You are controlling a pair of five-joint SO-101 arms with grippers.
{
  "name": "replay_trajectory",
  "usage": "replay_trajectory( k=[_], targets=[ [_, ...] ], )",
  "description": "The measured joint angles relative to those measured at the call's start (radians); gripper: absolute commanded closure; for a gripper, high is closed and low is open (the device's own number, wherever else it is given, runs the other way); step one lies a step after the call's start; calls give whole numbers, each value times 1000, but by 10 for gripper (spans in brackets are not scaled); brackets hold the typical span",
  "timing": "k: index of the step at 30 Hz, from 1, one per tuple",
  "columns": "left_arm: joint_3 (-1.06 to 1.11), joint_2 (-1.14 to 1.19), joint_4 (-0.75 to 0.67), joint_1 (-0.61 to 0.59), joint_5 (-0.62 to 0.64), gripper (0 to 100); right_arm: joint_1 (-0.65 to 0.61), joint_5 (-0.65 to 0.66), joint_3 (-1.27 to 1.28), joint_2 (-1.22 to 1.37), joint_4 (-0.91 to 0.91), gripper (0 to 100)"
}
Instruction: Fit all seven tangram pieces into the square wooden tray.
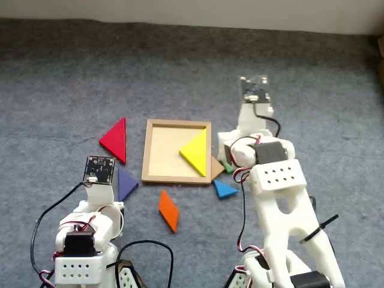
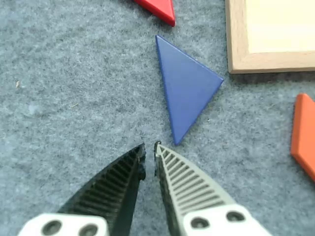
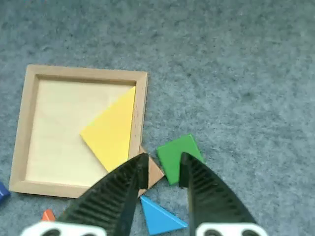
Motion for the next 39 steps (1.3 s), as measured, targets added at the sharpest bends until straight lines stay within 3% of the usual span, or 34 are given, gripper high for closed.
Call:
replay_trajectory(
  k=[8,23,39],
  targets=[
    [0,0,0,0,0,945,8,-32,-23,229,-2,766],
    [0,0,0,0,0,945,8,18,-384,697,106,766],
    [0,0,0,0,0,945,6,186,-436,776,209,766]
  ],
)
